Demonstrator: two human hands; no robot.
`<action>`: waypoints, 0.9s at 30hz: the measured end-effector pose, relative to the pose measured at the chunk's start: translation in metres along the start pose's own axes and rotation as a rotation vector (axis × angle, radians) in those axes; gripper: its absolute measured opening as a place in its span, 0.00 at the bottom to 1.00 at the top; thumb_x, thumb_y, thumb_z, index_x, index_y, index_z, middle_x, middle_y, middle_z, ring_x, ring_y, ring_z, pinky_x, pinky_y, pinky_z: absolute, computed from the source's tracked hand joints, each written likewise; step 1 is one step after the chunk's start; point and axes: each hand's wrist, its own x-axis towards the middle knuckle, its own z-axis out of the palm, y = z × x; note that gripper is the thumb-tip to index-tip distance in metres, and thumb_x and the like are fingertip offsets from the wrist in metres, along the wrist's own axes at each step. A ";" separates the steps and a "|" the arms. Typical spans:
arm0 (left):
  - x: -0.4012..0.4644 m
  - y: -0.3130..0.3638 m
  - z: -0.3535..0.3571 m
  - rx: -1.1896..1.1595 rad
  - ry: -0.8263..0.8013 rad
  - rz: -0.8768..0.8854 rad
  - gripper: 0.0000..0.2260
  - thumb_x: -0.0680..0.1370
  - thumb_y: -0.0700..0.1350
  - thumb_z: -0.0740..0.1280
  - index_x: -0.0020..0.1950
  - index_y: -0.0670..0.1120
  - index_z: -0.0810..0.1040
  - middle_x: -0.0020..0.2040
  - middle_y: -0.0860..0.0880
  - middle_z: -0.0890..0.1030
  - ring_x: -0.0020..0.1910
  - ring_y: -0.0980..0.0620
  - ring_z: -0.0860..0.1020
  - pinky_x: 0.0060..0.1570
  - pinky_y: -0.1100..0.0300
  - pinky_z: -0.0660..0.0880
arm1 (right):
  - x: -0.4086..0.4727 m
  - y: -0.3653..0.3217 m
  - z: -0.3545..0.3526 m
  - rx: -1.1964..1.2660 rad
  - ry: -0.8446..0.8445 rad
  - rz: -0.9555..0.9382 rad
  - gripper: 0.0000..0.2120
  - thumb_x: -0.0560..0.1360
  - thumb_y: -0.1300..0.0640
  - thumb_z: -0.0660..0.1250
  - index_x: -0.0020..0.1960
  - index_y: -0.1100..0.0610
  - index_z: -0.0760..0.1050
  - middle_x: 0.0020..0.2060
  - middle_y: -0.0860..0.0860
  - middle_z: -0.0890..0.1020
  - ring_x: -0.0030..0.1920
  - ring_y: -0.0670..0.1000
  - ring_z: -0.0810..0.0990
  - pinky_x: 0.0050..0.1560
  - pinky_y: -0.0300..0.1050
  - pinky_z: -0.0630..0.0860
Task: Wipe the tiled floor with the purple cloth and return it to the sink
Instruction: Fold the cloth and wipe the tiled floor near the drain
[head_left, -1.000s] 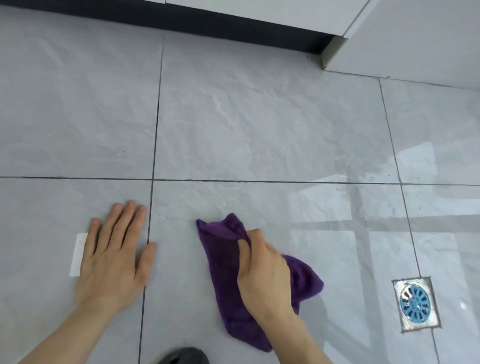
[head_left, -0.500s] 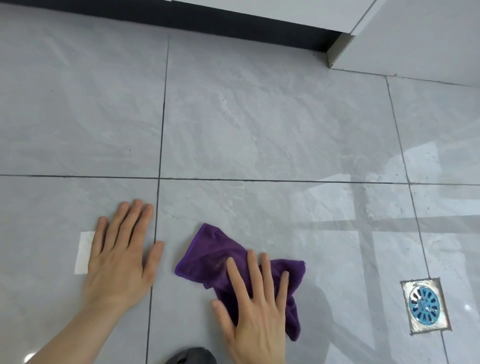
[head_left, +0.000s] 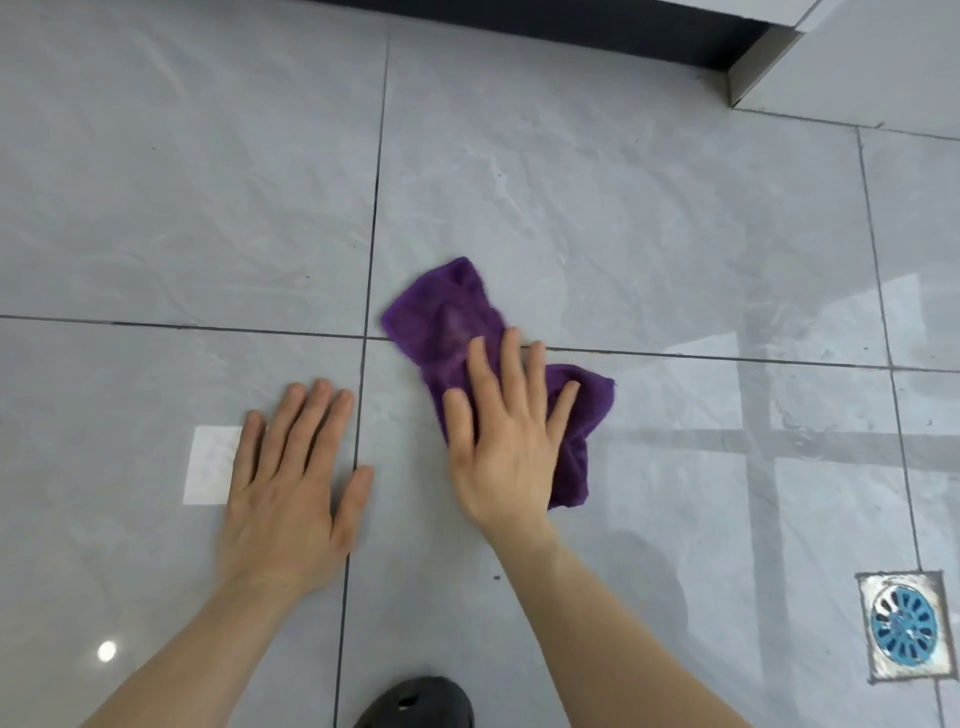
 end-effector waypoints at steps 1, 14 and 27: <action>0.000 0.000 0.000 -0.004 -0.002 0.002 0.31 0.80 0.57 0.54 0.82 0.46 0.57 0.83 0.47 0.58 0.84 0.47 0.54 0.81 0.41 0.51 | -0.016 0.002 0.004 -0.057 -0.035 -0.120 0.25 0.85 0.42 0.51 0.81 0.44 0.60 0.83 0.48 0.56 0.84 0.54 0.47 0.80 0.68 0.42; 0.000 0.003 -0.001 -0.006 -0.021 -0.014 0.32 0.81 0.58 0.51 0.83 0.48 0.54 0.84 0.49 0.55 0.84 0.49 0.50 0.82 0.44 0.46 | -0.095 0.049 -0.047 0.094 0.229 0.021 0.07 0.80 0.57 0.67 0.57 0.56 0.80 0.51 0.50 0.76 0.48 0.53 0.77 0.46 0.50 0.77; -0.003 -0.023 0.003 0.022 -0.060 -0.048 0.31 0.81 0.58 0.51 0.83 0.48 0.53 0.84 0.48 0.56 0.84 0.48 0.50 0.81 0.42 0.48 | -0.099 0.043 -0.036 -0.100 0.040 -0.055 0.31 0.72 0.34 0.71 0.65 0.55 0.77 0.61 0.54 0.79 0.66 0.60 0.75 0.69 0.61 0.70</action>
